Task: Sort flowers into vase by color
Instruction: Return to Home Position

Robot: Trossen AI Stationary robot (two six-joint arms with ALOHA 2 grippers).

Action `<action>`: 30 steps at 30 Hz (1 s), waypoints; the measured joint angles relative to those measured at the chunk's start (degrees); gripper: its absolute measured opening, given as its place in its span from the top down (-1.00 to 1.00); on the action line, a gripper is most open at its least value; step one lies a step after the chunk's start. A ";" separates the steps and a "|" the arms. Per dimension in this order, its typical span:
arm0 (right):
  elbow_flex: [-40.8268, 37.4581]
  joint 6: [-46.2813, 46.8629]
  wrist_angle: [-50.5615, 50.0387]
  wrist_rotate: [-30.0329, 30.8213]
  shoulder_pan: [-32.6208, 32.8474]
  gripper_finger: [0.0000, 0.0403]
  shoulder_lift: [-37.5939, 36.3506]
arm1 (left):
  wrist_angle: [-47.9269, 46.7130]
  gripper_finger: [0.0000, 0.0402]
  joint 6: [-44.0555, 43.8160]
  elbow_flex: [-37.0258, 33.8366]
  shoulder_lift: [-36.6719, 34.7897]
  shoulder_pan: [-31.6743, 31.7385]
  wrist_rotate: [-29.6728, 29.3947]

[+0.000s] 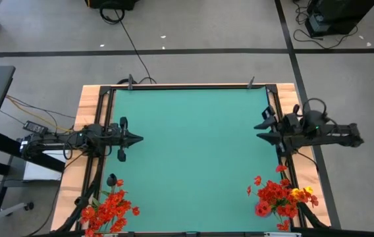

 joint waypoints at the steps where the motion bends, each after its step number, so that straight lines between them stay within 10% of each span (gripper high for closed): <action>1: -1.96 0.97 0.02 -0.04 -0.12 0.30 -1.81 | 0.00 0.92 0.00 0.00 0.00 0.00 0.00; 30: -21.19 4.37 -4.38 -0.41 -2.56 0.30 -11.11 | 0.00 0.92 0.00 0.00 -0.02 0.00 0.00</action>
